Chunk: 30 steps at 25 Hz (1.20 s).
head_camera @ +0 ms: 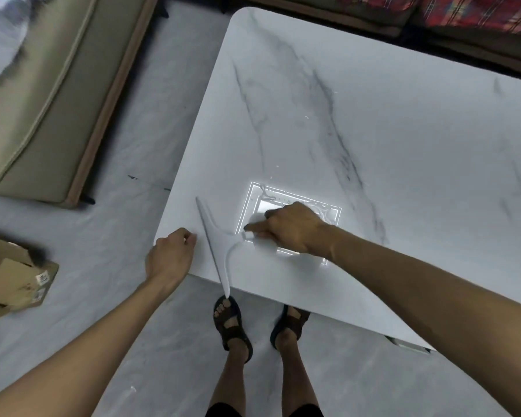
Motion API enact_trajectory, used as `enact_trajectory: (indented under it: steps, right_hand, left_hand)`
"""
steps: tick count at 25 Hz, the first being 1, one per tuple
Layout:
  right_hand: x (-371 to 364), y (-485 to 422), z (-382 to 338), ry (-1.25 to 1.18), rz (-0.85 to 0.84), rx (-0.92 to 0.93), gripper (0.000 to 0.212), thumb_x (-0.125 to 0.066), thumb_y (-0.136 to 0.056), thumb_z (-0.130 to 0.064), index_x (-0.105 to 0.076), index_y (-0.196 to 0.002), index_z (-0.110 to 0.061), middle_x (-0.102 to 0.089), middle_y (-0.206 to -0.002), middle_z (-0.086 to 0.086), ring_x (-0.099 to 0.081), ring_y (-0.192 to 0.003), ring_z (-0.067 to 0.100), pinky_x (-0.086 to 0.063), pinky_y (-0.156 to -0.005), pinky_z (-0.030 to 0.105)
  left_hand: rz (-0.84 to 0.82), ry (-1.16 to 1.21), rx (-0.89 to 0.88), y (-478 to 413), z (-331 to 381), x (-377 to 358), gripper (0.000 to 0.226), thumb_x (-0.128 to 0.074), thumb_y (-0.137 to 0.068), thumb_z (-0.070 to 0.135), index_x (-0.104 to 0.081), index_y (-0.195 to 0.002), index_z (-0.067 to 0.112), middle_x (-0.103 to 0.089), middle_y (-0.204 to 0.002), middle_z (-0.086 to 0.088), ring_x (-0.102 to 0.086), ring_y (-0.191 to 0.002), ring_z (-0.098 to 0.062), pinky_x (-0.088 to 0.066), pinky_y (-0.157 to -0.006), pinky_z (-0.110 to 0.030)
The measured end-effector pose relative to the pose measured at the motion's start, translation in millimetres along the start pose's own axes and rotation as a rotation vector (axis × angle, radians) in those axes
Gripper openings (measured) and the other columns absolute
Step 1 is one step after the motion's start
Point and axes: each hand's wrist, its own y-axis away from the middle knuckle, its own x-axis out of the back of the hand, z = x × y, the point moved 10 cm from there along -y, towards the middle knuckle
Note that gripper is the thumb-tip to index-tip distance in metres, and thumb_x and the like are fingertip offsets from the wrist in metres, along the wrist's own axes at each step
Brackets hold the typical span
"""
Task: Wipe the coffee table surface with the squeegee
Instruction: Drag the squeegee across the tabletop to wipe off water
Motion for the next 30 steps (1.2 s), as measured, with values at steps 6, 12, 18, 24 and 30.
enact_trajectory:
  steps: [6, 12, 18, 24, 30]
  right_hand:
    - [9.3, 77.5, 110.5, -0.121, 0.039, -0.325, 0.036, -0.029, -0.100, -0.047, -0.042, -0.132, -0.054, -0.057, -0.084, -0.004, -0.063, -0.087, 0.027, -0.047, -0.067, 0.035]
    - [7.1, 205.4, 186.5, -0.054, 0.030, -0.546, 0.037, -0.028, -0.100, -0.046, -0.044, -0.133, -0.052, -0.062, -0.089, -0.006, -0.063, -0.086, 0.025, -0.038, -0.060, 0.030]
    - [47.1, 198.5, 178.8, -0.057, 0.058, -0.479, 0.038, -0.026, -0.099, -0.053, -0.043, -0.132, -0.055, -0.062, -0.090, -0.008, -0.065, -0.086, 0.025, -0.043, -0.061, 0.032]
    - [46.8, 37.3, 65.2, -0.081, -0.031, -0.058, 0.040, -0.026, -0.101, -0.051, -0.037, -0.139, -0.053, -0.062, -0.110, -0.005, -0.062, -0.101, 0.024, -0.036, -0.067, 0.029]
    - [38.5, -59.7, 47.3, -0.044, -0.051, 0.043, 0.039, -0.027, -0.103, -0.043, -0.037, -0.140, -0.052, -0.061, -0.107, -0.001, -0.061, -0.101, 0.026, -0.034, -0.067, 0.030]
  left_hand:
    - [-0.120, 0.067, -0.055, -1.0, 39.8, -27.5, 0.037, -0.049, -0.093, 0.020, -0.051, -0.130, 0.016, -0.061, -0.124, -0.007, -0.058, -0.106, -0.026, -0.043, -0.078, -0.031]
    - [-0.118, 0.158, -0.102, 7.6, 95.0, -22.9, 0.019, -0.065, -0.086, 0.011, -0.066, -0.102, 0.020, -0.066, -0.092, 0.000, -0.059, -0.077, -0.016, -0.041, -0.059, -0.024]
    - [-0.020, 0.215, 0.049, 13.3, 104.9, 10.3, 0.036, -0.039, -0.097, 0.038, -0.068, -0.082, 0.023, -0.072, -0.078, 0.004, -0.064, -0.073, -0.019, -0.046, -0.066, -0.030]
    - [0.124, 0.158, 0.111, -16.6, 68.0, 48.5, 0.037, -0.044, -0.094, 0.026, -0.056, -0.129, 0.019, -0.063, -0.125, -0.013, -0.057, -0.110, -0.035, -0.046, -0.089, -0.040]
    - [-0.035, 0.251, 0.119, -80.4, 47.8, 36.1, 0.058, -0.047, -0.090, 0.013, -0.032, -0.146, 0.014, -0.043, -0.148, -0.014, -0.043, -0.132, -0.036, -0.038, -0.107, -0.045]
